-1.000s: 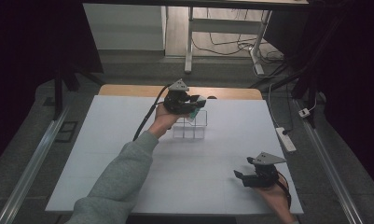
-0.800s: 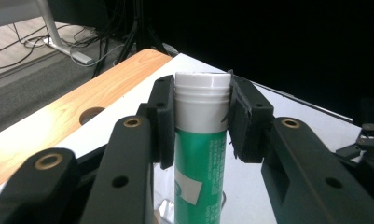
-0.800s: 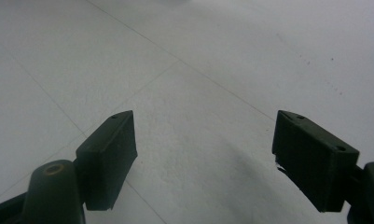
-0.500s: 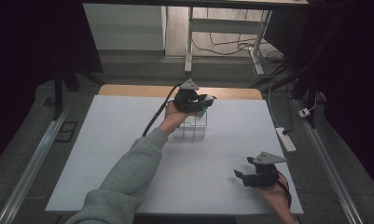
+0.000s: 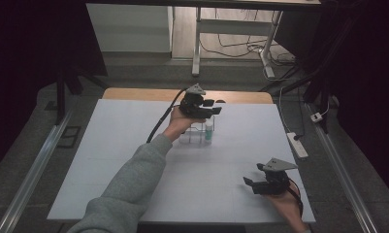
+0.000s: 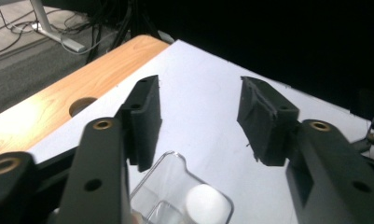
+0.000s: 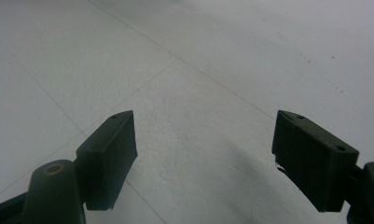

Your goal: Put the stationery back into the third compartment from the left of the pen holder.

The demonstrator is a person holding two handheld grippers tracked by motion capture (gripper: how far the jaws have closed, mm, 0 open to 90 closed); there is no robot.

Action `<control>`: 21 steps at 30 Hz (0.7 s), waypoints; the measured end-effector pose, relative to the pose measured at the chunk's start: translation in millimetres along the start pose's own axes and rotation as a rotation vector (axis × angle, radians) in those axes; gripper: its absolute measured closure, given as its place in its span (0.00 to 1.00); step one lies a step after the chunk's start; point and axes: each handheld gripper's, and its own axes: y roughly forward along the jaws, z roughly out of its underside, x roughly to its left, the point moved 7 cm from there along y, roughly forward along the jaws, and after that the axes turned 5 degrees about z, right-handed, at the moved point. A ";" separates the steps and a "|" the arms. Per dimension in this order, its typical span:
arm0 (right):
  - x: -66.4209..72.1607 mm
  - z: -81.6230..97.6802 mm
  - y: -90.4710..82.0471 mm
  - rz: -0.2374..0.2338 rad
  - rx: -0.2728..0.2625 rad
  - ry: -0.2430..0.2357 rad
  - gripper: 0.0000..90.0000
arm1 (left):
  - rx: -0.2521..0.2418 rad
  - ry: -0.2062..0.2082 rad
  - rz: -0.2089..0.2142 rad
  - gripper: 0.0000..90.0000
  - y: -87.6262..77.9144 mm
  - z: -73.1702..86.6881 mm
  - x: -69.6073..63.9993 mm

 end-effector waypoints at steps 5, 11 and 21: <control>0.0 0.3 0.4 0.000 0.004 -0.003 0.24 | 0.032 0.021 0.005 0.50 -7.0 6.1 -1.7; 0.4 0.3 0.6 -0.001 0.004 -0.002 0.24 | 0.041 0.029 0.015 0.50 -17.3 13.6 -5.3; 0.6 -0.1 0.0 0.010 0.003 -0.005 0.24 | 0.061 0.049 0.013 0.50 -46.7 38.2 -17.2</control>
